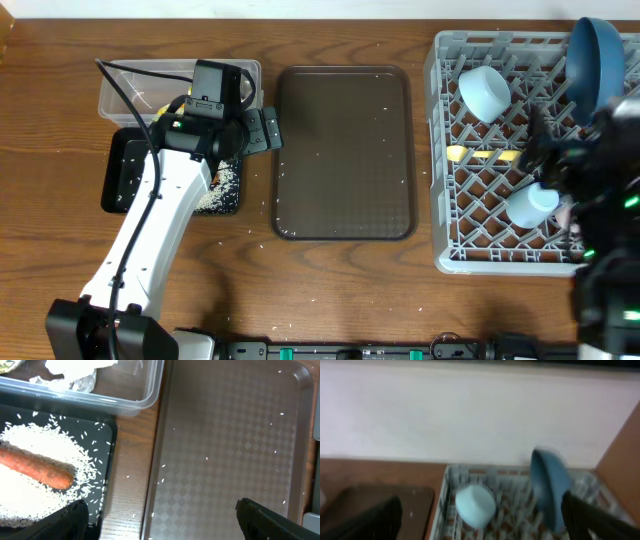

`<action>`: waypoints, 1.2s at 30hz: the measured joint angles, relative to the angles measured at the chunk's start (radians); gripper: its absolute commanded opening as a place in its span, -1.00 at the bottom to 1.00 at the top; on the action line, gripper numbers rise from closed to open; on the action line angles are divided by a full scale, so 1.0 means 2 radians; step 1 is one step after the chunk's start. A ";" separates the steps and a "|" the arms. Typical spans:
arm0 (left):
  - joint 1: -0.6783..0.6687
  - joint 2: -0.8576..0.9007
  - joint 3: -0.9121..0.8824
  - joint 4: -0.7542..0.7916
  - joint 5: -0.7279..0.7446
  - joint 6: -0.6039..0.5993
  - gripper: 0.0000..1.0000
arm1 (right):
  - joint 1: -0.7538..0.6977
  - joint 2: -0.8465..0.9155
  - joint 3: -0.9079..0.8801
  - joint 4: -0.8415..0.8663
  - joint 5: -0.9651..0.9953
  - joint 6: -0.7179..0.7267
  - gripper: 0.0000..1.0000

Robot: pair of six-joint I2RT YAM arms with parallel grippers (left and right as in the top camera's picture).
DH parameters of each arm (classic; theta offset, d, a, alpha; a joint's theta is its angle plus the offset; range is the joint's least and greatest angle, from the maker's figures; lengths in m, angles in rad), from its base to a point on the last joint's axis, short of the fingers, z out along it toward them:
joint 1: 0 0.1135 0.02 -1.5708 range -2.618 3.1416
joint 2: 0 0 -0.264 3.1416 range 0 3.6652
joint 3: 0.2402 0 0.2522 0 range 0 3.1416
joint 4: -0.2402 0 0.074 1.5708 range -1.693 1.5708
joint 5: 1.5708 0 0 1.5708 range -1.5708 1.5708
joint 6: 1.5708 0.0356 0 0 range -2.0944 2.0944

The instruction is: Sort waste into correct bins and load items into the dishwasher rack

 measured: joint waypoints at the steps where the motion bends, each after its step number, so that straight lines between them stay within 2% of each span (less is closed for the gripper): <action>1: 0.000 0.000 0.000 0.001 0.000 0.000 0.93 | 0.000 -0.015 -0.037 0.025 -0.006 -0.001 0.98; 6: 0.000 0.000 0.000 0.000 0.000 0.000 0.93 | 0.000 -0.110 -0.216 0.128 -0.026 -0.001 0.99; 10: 0.000 0.000 0.000 0.000 0.000 0.000 0.93 | 0.000 -0.196 -0.313 0.142 -0.032 -0.001 0.99; 15: 0.000 0.000 0.000 0.000 0.000 0.000 0.93 | 0.000 -0.279 -0.387 0.146 -0.034 -0.001 0.99; 20: 0.000 0.000 0.000 0.000 0.000 0.000 0.94 | 0.000 -0.320 -0.433 0.144 -0.034 -0.001 0.98; 26: 0.000 0.000 0.000 0.000 0.000 0.000 0.93 | 0.000 -0.361 -0.445 0.114 -0.036 -0.001 0.98; 36: 0.000 0.000 0.000 0.000 0.000 0.000 0.93 | 0.000 -0.366 -0.445 0.114 -0.037 -0.001 0.98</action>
